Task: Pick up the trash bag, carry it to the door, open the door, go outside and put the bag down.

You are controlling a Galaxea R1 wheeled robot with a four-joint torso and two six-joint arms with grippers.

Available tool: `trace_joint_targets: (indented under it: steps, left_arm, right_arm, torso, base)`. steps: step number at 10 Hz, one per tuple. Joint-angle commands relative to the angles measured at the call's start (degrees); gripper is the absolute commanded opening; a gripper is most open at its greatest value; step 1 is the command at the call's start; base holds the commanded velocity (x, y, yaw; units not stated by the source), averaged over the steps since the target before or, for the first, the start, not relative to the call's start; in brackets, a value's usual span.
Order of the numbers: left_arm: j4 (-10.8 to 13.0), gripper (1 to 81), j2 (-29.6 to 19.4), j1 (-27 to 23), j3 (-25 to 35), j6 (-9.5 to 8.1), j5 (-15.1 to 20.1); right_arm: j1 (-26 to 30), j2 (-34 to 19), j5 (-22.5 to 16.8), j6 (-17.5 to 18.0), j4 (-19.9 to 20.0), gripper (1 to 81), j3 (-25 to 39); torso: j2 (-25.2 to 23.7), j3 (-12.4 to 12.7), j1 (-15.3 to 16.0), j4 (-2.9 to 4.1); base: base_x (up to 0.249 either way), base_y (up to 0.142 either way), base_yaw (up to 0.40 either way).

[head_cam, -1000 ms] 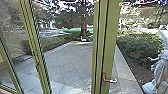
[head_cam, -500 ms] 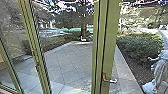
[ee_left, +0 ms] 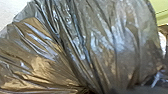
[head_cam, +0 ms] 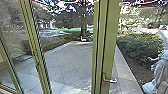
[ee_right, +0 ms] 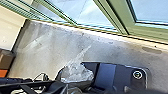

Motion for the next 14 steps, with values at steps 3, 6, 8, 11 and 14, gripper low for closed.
trace_joint_targets:
  steps: [3,6,8,11,14]
  left_arm:
    - [-0.3,1.0,0.1,-2.3,0.4,0.09,4.6]
    - [-0.3,1.0,0.6,-2.3,0.0,0.09,4.6]
    - [-0.2,1.0,0.8,-2.2,0.0,0.09,4.6]
    - [-0.3,1.0,1.0,-2.2,0.0,0.0,4.5]
    - [-0.3,1.0,1.2,-2.2,-0.1,0.0,4.4]
  right_arm:
    - [20.0,-7.0,-16.0,0.9,10.7,81.1,2.1]
    - [26.9,-6.9,-21.3,4.5,10.6,81.1,0.6]
    - [30.4,-6.8,-24.6,6.4,10.4,81.1,-0.3]
    - [35.2,-6.5,-26.9,9.4,10.0,81.1,-0.7]
    - [39.8,-4.9,-28.0,17.7,10.0,81.1,-1.0]
  torso:
    - [0.0,0.0,0.0,0.0]
    - [0.0,0.0,0.0,0.0]
    - [0.0,0.0,0.0,0.0]
    - [0.0,0.0,0.0,0.0]
    - [0.0,0.0,0.0,0.0]
  base:
    - [0.0,0.0,0.0]
    - [0.0,0.0,0.0]
    - [0.0,0.0,0.0]
    - [0.0,0.0,0.0]
    - [0.0,0.0,0.0]
